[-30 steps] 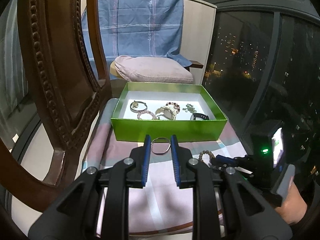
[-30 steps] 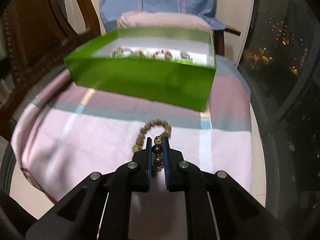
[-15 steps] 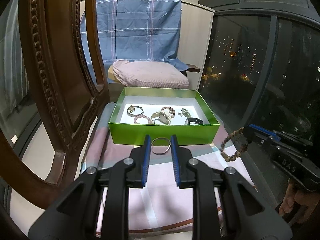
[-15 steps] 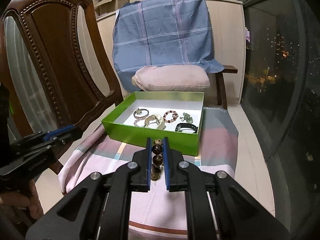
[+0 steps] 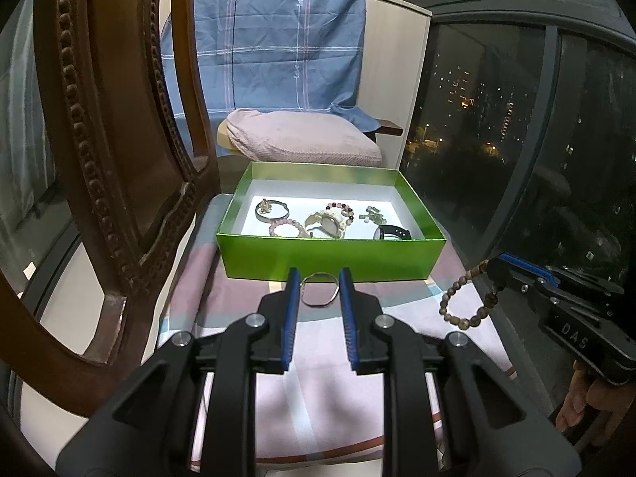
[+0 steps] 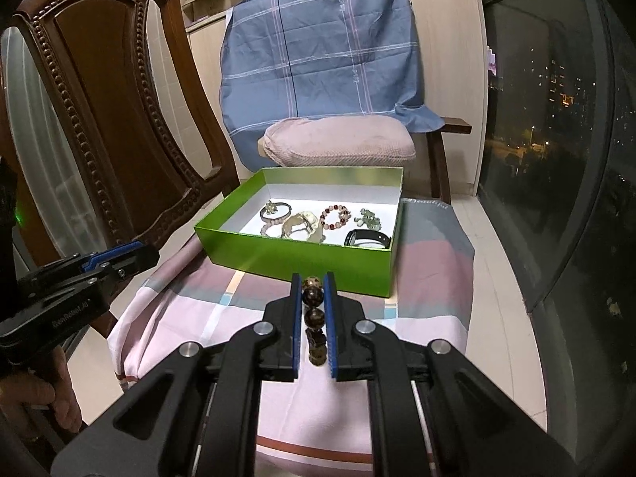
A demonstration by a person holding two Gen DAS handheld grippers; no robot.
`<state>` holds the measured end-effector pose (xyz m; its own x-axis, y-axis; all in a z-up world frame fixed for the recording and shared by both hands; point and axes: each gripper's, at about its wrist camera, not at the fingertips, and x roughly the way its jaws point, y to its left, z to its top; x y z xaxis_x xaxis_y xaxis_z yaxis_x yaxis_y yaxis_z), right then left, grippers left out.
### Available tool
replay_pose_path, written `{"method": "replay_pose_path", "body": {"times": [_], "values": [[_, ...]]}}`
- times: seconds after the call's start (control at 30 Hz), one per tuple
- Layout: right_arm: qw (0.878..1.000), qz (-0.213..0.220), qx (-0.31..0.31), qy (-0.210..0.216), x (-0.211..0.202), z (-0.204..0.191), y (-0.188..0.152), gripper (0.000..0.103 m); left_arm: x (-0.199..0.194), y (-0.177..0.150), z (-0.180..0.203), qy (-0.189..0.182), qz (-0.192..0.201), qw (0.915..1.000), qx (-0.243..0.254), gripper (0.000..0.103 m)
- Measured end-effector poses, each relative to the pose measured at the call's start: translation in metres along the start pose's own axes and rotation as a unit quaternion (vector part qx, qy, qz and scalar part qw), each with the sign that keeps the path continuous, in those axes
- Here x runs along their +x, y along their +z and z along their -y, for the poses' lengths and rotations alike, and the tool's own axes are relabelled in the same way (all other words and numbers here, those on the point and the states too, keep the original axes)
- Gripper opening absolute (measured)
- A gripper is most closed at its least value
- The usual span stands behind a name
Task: Organize jewelry
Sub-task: 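Lift the bead bracelet and dark ring and carry both toward the green box, then lower the dark ring into the green box and open the left gripper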
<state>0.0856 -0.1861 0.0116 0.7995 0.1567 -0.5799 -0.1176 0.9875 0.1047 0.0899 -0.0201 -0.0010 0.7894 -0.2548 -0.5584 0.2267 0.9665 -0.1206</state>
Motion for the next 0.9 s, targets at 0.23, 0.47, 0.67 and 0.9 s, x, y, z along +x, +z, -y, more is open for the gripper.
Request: {"method": "replay_pose_path", "body": {"times": [0.23, 0.47, 0.67, 0.9], "values": [[1.0, -0.003, 0.006, 0.005, 0.006, 0.001, -0.001, 0.011, 0.024, 0.006, -0.014, 0.008, -0.013, 0.9996, -0.022, 0.02], [1.0, -0.003, 0.01, 0.005, 0.013, 0.01, 0.002, 0.011, 0.062, 0.05, -0.019, 0.015, -0.01, 0.9994, -0.03, 0.02], [1.0, -0.009, 0.025, 0.013, 0.016, 0.022, 0.003, 0.011, 0.126, 0.096, -0.03, 0.04, -0.037, 0.9979, -0.035, 0.02], [0.999, -0.017, 0.035, 0.02, 0.021, 0.031, 0.004, 0.011, 0.131, 0.089, -0.037, 0.044, -0.058, 0.9967, -0.038, 0.056]]}}
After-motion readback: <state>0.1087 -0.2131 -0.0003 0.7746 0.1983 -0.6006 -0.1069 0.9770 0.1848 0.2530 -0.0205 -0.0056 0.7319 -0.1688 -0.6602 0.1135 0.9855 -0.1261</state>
